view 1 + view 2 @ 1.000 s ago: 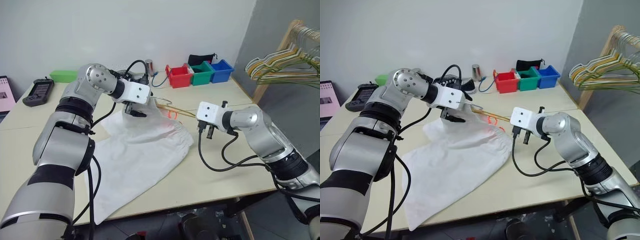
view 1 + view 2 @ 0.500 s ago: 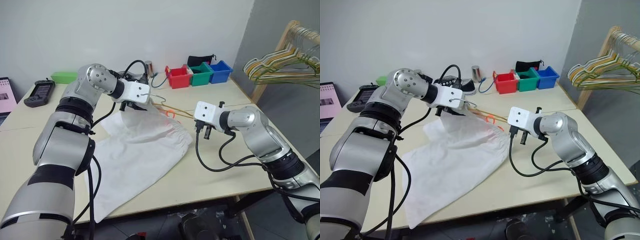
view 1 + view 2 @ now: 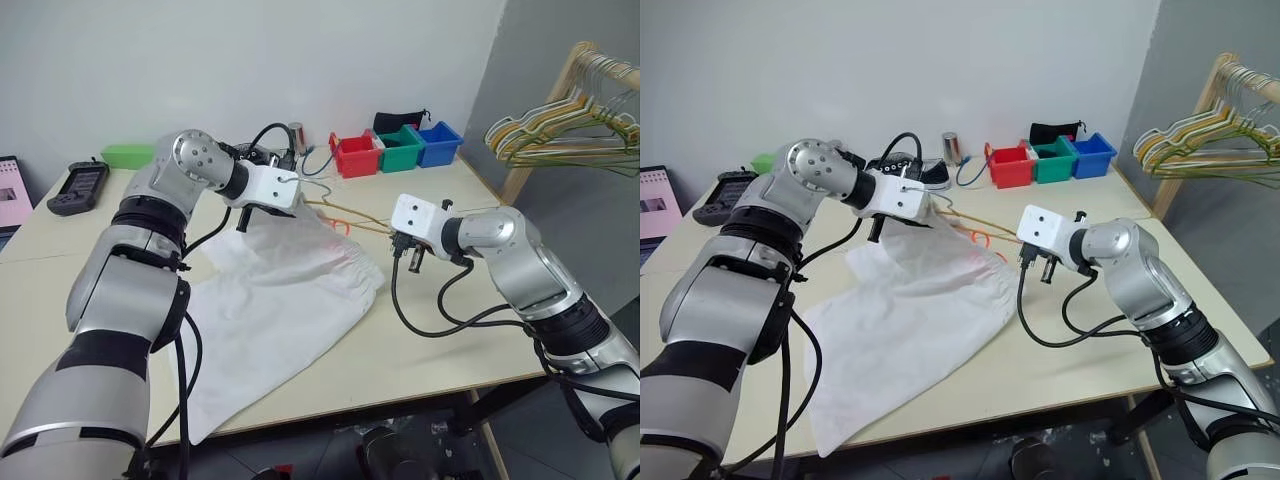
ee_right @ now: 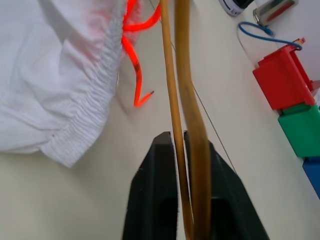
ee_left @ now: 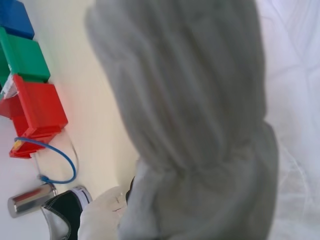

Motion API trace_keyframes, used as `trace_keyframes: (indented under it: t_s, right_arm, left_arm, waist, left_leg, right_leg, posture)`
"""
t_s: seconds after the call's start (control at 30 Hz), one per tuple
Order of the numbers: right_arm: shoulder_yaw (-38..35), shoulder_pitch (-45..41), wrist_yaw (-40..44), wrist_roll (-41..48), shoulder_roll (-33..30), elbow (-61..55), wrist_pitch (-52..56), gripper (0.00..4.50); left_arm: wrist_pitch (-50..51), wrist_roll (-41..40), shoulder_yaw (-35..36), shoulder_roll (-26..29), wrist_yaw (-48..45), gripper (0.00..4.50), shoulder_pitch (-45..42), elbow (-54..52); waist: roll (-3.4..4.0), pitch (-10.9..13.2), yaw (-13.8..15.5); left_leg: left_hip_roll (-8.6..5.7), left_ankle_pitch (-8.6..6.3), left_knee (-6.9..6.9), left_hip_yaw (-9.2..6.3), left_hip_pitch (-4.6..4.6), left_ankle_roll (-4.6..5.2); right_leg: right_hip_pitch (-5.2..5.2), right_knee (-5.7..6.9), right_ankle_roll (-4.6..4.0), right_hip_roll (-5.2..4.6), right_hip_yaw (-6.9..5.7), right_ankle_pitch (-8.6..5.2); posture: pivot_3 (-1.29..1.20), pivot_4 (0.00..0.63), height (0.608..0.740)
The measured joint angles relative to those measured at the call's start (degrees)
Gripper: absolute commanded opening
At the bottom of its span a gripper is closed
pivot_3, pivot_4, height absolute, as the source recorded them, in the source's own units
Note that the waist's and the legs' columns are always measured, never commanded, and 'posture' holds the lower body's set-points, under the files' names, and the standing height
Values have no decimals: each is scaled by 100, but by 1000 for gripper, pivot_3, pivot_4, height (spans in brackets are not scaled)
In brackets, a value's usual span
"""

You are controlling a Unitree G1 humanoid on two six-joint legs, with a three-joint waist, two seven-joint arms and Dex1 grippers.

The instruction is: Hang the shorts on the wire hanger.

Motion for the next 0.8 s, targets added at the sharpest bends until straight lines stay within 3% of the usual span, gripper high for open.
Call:
trace_keyframes:
  t_s: [0.23,0.4,0.6,0.8]
  right_arm:
    - [-227,-3,455,405,-346,-257,256,3126]
    - [-934,-109,1128,1281,-810,-349,1002,4400]
    - [-1623,-234,1008,1957,-487,-35,1402,4469]
    - [-1550,757,106,2031,503,757,1779,4469]
  left_arm:
    - [109,-179,183,135,10,0,334,-351]
    - [531,-552,452,534,-219,0,1324,-1449]
    - [1338,-894,601,805,-263,0,2244,-2747]
    - [2528,-1372,1140,1162,-183,0,2819,-3843]
  waist:
    - [0,0,-49]
    - [0,0,-119]
    - [-6,-9,-138]
    - [-25,-30,-97]
  left_leg:
    - [0,0,0,0,0,0]
    - [4,0,1,-2,4,0]
    - [6,2,7,-7,14,4]
    - [1,7,10,-10,15,11]
  right_leg:
    - [1,1,0,-1,1,0]
    - [4,5,-1,-3,-1,0]
    - [10,12,0,2,0,1]
    - [12,22,2,2,2,3]
  posture:
    - [-256,0,740]
    - [-253,0,740]
    - [-236,0,740]
    - [-202,0,740]
